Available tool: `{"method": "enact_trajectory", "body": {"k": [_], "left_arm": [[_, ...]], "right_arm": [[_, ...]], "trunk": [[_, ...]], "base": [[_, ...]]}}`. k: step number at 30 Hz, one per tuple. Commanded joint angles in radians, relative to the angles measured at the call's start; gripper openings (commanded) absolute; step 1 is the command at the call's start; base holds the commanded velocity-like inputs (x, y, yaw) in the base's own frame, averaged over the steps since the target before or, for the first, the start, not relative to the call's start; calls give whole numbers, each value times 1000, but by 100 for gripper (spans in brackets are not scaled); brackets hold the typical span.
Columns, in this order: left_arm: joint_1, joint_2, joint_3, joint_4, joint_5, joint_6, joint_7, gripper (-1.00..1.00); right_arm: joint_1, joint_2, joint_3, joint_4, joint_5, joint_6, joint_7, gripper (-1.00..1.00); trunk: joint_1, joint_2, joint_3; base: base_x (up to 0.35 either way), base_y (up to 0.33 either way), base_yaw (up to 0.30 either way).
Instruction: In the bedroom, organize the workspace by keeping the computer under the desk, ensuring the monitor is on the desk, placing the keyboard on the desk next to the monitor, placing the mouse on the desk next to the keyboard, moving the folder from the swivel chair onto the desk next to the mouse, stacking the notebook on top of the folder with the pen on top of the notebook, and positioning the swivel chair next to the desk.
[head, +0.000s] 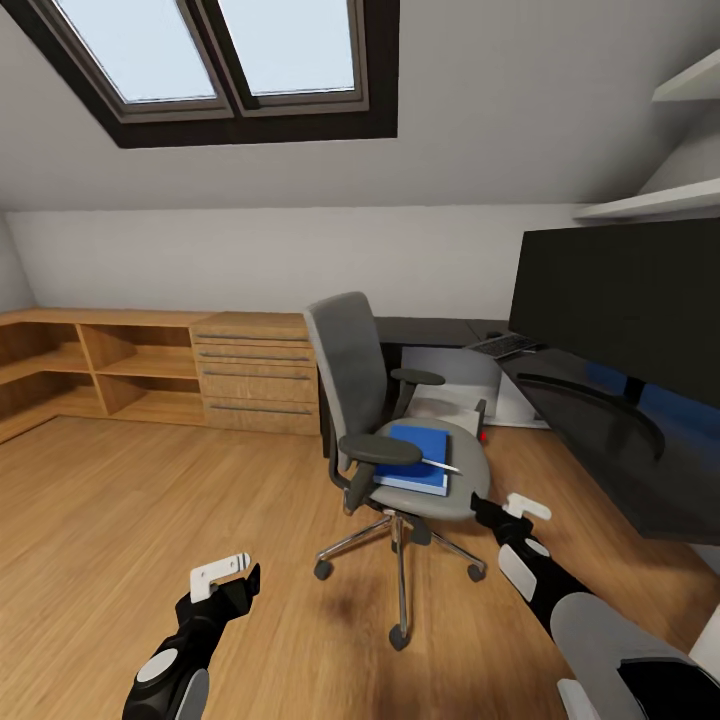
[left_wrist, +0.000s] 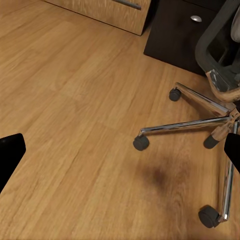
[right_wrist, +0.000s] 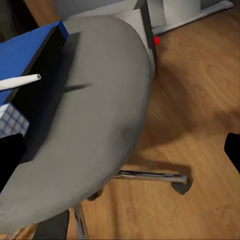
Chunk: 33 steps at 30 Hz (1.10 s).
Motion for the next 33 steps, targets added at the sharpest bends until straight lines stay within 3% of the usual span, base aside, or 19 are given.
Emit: {"method": "enact_trajectory", "body": {"k": [1, 8, 15, 18, 21, 22, 23, 27, 33], "left_arm": [[-1, 0, -1, -1, 11, 3, 9, 100], [-1, 0, -1, -1, 11, 3, 8, 100], [-1, 0, -2, -1, 10, 4, 9, 100], [-1, 0, -3, -1, 9, 4, 10, 100], [-1, 0, -2, -1, 10, 3, 10, 100], [-1, 0, -2, -1, 9, 3, 10, 100], [-1, 0, -1, -1, 9, 3, 10, 100], [-1, 0, -1, -1, 10, 3, 9, 100], [-1, 0, -1, -1, 9, 2, 10, 100]], "right_arm": [[-1, 0, 3, 0, -7, -1, -3, 100], [-1, 1, -59, -1, -42, 23, -1, 100], [-1, -2, -77, -2, -97, 35, -1, 100], [-1, -7, -78, -2, -137, 42, 0, 100], [-1, -19, -80, -2, -204, 131, 5, 100], [-1, -30, -80, -4, -236, 175, 26, 100], [-1, -51, -78, -22, -291, 221, 119, 100], [-1, -59, -77, -32, -305, 230, 161, 100], [-1, -67, -78, -33, -308, 230, 168, 100]], "trunk": [[0, 0, -1], [0, 0, -1], [0, 0, -1], [0, 0, -1], [0, 0, -1], [0, 0, -1], [0, 0, -1], [0, 0, -1], [0, 0, -1]], "base": [[0, 0, 0], [0, 0, 0], [0, 0, 0], [0, 0, 0], [0, 0, 0], [0, 0, 0], [0, 0, 0], [21, 0, 0], [261, 0, 0]]}}
